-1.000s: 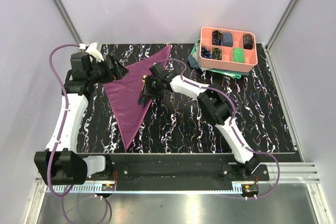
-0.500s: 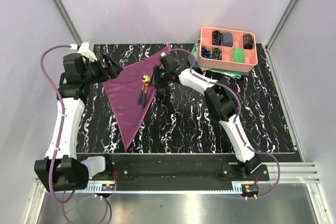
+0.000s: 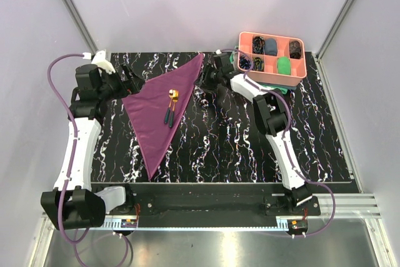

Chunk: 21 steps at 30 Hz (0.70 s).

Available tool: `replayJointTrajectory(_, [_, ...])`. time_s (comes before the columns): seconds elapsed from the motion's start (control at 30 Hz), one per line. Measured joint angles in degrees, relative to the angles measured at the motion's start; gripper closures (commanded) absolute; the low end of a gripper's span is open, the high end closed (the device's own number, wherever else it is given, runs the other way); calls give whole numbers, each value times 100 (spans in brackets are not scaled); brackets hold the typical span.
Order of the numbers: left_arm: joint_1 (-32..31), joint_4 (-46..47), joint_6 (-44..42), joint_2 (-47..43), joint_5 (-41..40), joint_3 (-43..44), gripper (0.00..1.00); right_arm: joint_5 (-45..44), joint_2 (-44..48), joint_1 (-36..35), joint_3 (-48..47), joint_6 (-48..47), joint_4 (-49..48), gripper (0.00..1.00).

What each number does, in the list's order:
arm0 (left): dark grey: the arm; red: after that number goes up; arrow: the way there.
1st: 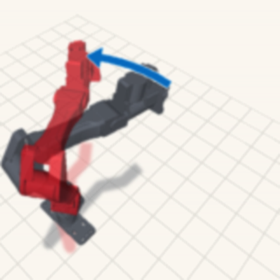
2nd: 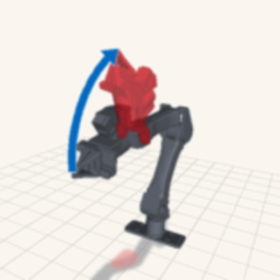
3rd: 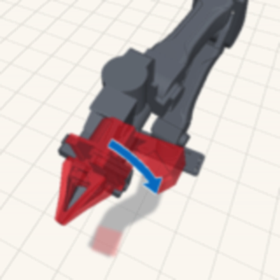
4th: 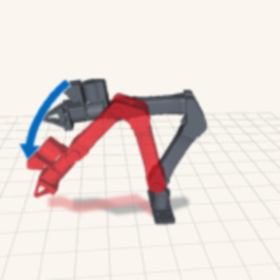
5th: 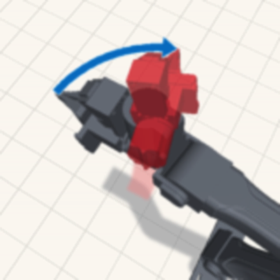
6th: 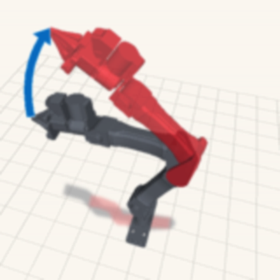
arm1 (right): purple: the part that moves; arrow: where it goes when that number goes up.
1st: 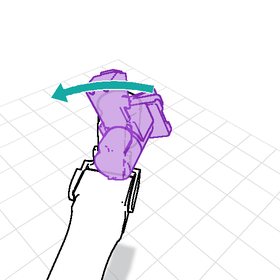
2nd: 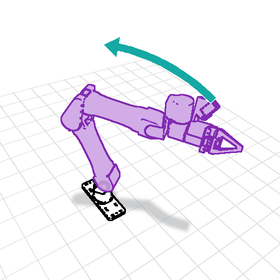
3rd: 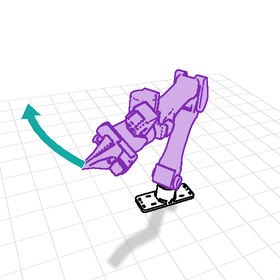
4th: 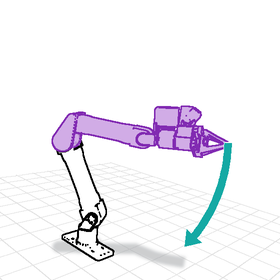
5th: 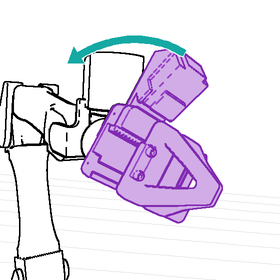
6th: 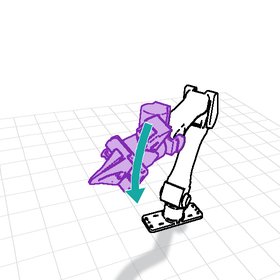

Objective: Fold the napkin, place the utensils inside, and roll it up
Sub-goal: Place the utensil onto the napkin, then fold the napkin

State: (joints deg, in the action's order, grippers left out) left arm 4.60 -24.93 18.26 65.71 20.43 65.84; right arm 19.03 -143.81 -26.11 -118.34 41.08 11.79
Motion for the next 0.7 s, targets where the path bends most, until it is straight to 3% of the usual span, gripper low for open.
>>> replayJointTrajectory(0.33, [0, -11, -138, 0, -291, 0, 3, 256, -955, 442, -1086, 361, -90, 54])
replayJointTrajectory(0.7, [0, -66, -195, 0, -446, 0, 2, 157, -1440, 479, -1801, 828, -129, 56])
